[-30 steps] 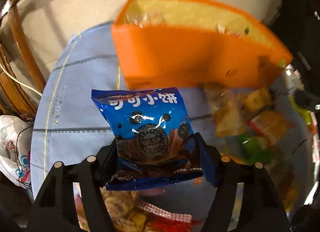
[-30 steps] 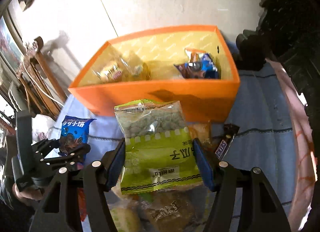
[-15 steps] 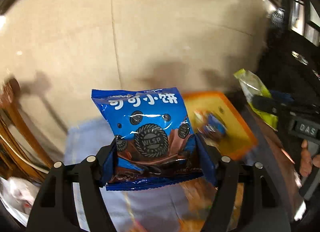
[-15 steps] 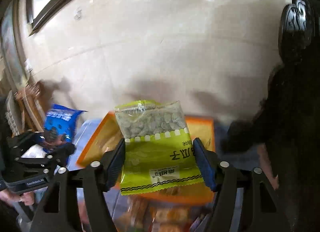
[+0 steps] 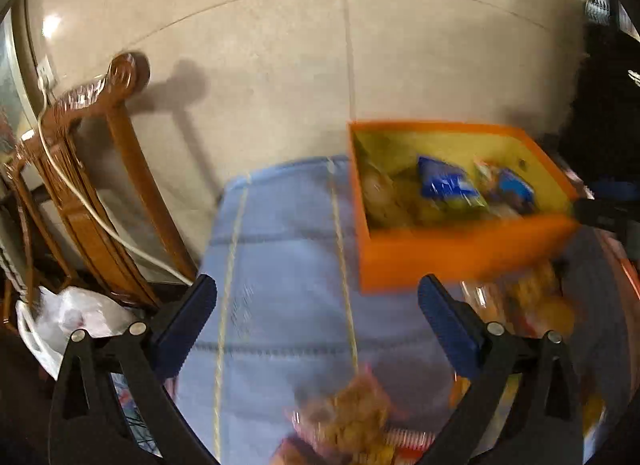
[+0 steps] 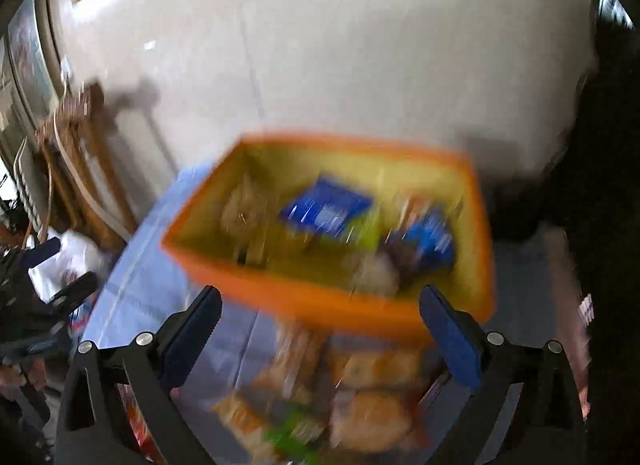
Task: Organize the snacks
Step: 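Drop the blue and green bags into the orange box with both tools, then grasp a pink cookie bag with the left tool while the right tool grasps a bread pack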
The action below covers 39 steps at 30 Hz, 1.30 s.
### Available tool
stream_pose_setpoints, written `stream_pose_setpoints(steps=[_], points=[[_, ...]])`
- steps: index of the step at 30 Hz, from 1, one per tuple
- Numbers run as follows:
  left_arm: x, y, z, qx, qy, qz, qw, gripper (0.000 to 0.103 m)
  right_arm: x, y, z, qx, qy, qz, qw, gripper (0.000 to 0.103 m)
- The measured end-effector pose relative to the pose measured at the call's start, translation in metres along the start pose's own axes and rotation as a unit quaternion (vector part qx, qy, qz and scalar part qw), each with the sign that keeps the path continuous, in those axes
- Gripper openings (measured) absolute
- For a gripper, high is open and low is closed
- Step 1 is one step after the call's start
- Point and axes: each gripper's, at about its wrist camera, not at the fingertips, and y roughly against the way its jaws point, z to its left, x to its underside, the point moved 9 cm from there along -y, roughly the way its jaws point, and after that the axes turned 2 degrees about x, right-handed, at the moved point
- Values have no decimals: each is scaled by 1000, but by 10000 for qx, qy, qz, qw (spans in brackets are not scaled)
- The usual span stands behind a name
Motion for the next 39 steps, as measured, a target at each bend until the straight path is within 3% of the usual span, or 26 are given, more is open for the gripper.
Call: stream_pose_setpoints(steps=[5, 8, 12, 14, 16, 18, 22, 23, 24, 25, 26, 27, 28, 30, 32, 36, 39], points=[[76, -2, -8, 197, -738, 364, 9964, 99, 63, -52, 27, -82, -171, 795, 9967, 99], [95, -9, -18, 498, -1254, 348, 9902, 99, 84, -75, 36, -9, -232, 1036, 9943, 99], [109, -27, -35, 881, -1983, 329, 9756, 99, 95, -97, 36, 218, -359, 1117, 9929, 99], [120, -41, -48, 1275, -2378, 501, 9616, 99, 100, -107, 36, 227, -526, 1176, 9914, 99], [130, -57, -55, 1418, -2853, 611, 9459, 99, 103, -114, 33, 298, -603, 1193, 9906, 99], [133, -64, -56, 1453, -3026, 554, 9404, 99, 102, -117, 33, 435, -552, 1145, 9909, 99], [132, -86, -42, 1950, -2445, 960, 9450, 98, 100, -123, 36, 637, -471, 1161, 9901, 99], [136, -95, -35, 1975, -2234, 1175, 9472, 94, 101, -123, 37, 676, -447, 1172, 9898, 99], [142, -101, -31, 2096, -2044, 1399, 9459, 82, 102, -124, 38, 700, -424, 1187, 9895, 99], [140, -97, -28, 2144, -1902, 1224, 9502, 71, 104, -122, 39, 724, -431, 1171, 9895, 96], [143, -93, -28, 2135, -1896, 1226, 9505, 68, 106, -120, 37, 827, -488, 1162, 9886, 67], [147, -88, -31, 2158, -1904, 1268, 9493, 64, 111, -118, 38, 616, -680, 1211, 9884, 41], [150, -86, -33, 2135, -1899, 1309, 9493, 56, 112, -117, 40, 451, -868, 1262, 9872, 41], [151, -84, -32, 2032, -1622, 1462, 9545, 51, 116, -112, 43, 345, -908, 1332, 9863, 38], [146, -87, -25, 1842, -844, 1767, 9632, 49, 118, -104, 49, 423, -649, 1252, 9891, 30], [127, -74, -27, 1664, -389, 1462, 9744, 47, 118, -88, 56, 231, -733, 1138, 9905, 23], [108, -61, -27, 1820, 207, 1284, 9747, 47, 117, -84, 55, 94, -720, 1099, 9913, 21]])
